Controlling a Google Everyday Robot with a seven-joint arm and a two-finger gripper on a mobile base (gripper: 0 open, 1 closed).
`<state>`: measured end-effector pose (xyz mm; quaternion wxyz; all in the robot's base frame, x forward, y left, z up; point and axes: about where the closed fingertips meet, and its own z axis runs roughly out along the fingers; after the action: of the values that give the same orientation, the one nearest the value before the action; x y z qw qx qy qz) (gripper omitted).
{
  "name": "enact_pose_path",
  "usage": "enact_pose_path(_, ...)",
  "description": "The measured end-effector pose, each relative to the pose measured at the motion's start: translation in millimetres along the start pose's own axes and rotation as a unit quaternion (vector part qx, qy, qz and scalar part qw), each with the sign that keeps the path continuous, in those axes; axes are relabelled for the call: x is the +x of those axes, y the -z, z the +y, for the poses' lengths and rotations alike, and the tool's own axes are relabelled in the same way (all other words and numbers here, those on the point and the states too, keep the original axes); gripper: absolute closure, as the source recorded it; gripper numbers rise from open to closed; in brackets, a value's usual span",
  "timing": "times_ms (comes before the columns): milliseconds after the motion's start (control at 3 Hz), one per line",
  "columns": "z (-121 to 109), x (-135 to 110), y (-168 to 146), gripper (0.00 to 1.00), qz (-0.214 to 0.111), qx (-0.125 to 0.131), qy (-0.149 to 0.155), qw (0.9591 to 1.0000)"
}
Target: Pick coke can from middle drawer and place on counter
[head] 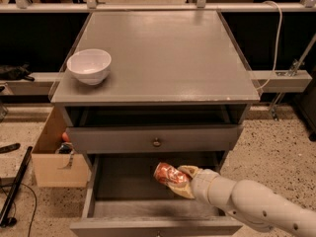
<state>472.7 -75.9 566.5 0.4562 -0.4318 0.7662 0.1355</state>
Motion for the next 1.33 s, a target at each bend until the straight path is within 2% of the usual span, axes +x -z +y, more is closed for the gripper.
enact_pose_path(333,-3.1,-46.2,54.5,1.0,-0.018,0.028,0.045,0.9985)
enact_pose_path(667,-11.6,-45.1,82.8,1.0,-0.019,0.056,0.038,0.9975)
enact_pose_path(1333,-10.4,-53.4,83.6,1.0,-0.024,0.053,0.049,0.9971)
